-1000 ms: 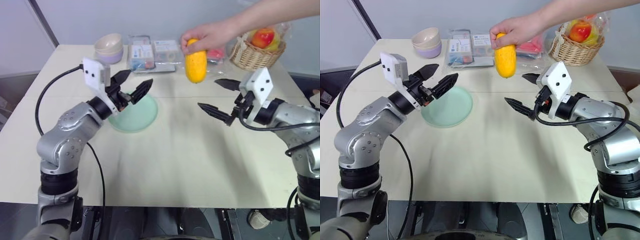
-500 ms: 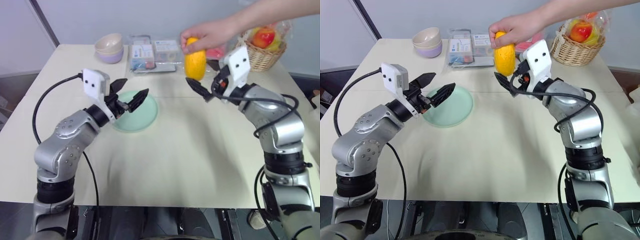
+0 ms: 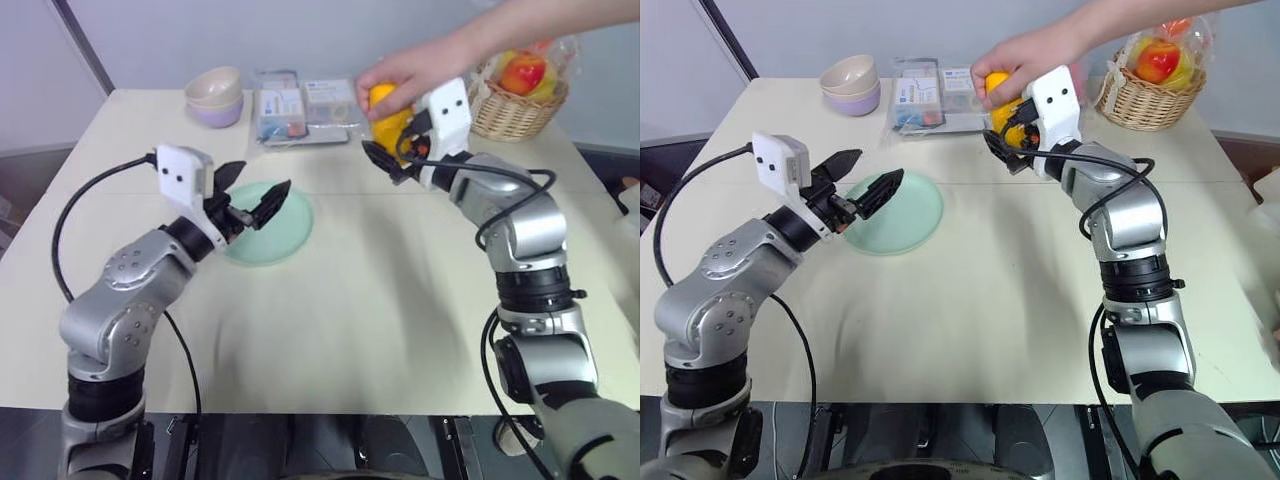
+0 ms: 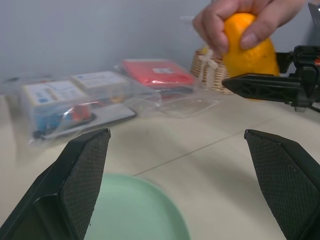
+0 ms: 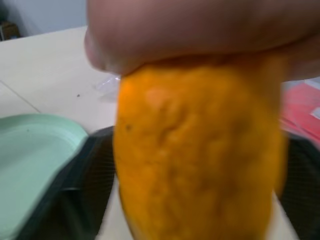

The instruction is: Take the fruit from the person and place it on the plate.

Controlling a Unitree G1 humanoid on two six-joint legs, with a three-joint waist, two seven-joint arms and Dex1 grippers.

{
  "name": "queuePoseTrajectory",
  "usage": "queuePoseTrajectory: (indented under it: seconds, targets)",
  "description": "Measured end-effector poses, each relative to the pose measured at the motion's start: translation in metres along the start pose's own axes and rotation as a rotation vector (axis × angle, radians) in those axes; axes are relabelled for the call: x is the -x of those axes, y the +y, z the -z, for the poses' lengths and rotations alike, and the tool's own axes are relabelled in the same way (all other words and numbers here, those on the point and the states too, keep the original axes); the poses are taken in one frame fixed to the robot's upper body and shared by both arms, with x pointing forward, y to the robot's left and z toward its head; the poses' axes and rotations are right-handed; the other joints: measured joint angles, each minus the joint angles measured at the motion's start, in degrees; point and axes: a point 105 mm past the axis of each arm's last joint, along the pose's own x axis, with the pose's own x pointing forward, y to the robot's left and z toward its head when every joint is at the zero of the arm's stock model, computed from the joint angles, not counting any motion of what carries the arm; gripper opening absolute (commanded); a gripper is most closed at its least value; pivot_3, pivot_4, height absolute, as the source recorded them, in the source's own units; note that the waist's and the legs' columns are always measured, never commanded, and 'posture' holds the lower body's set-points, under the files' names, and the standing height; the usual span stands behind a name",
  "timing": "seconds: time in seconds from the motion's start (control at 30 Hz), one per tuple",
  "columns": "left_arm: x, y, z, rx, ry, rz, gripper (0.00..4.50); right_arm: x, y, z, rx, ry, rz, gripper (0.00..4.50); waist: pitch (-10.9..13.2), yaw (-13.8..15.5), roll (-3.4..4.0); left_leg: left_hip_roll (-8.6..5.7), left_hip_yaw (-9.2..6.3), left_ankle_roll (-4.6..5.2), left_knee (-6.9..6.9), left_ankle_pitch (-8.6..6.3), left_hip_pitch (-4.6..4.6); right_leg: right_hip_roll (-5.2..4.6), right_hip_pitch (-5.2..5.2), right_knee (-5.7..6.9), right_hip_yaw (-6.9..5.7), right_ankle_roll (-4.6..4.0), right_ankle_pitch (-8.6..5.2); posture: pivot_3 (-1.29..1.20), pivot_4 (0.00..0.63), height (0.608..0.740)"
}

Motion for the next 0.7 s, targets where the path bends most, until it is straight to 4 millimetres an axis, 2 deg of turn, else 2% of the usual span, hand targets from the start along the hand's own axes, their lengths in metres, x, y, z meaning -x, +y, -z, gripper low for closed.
queuePoseTrajectory:
  seconds: [0.03, 0.27, 0.4, 0.47, 0.7]
  targets:
    - [0.002, 0.002, 0.0, 0.003, 0.003, -0.01, 4.5, -0.001, 0.0, 0.0, 0.0, -0.001, 0.0, 2.51, 0.0, 0.02, 0.0, 0.0, 0.0, 0.0, 0.0, 0.0, 0.0, 0.0, 0.0, 0.0, 0.0, 0.0, 0.0, 0.0, 0.15, 0.74]
    - [0.009, 0.002, 0.002, 0.021, 0.015, -0.022, 4.5, -0.001, 0.003, -0.001, 0.002, -0.004, -0.023, 2.51, 0.0, -0.09, 0.0, 0.0, 0.0, 0.0, 0.01, 0.0, 0.0, 0.0, 0.0, 0.0, 0.0, 0.0, 0.0, 0.0, 0.15, 0.74]
    - [0.011, 0.006, 0.001, 0.04, 0.016, -0.047, 4.5, -0.004, 0.012, 0.001, 0.0, 0.002, -0.065, 2.51, 0.0, -0.13, 0.0, 0.0, 0.0, 0.0, 0.0, 0.0, 0.0, 0.0, 0.0, 0.01, 0.01, 0.0, 0.0, 0.0, 0.15, 0.74]
    - [0.014, 0.008, 0.001, 0.045, 0.022, -0.058, 4.5, -0.007, 0.022, 0.004, -0.006, 0.01, -0.102, 2.51, 0.0, -0.14, 0.0, 0.01, 0.0, 0.0, 0.0, 0.0, 0.0, 0.01, 0.0, 0.01, 0.01, 0.0, 0.0, 0.0, 0.15, 0.74]
    - [0.033, 0.032, 0.011, 0.001, 0.119, -0.201, 4.5, -0.028, 0.095, 0.032, -0.112, 0.061, -0.298, 2.51, 0.01, -0.19, 0.01, 0.02, 0.0, -0.01, -0.02, 0.0, 0.01, 0.03, -0.04, 0.03, 0.02, -0.01, 0.0, 0.0, 0.15, 0.74]
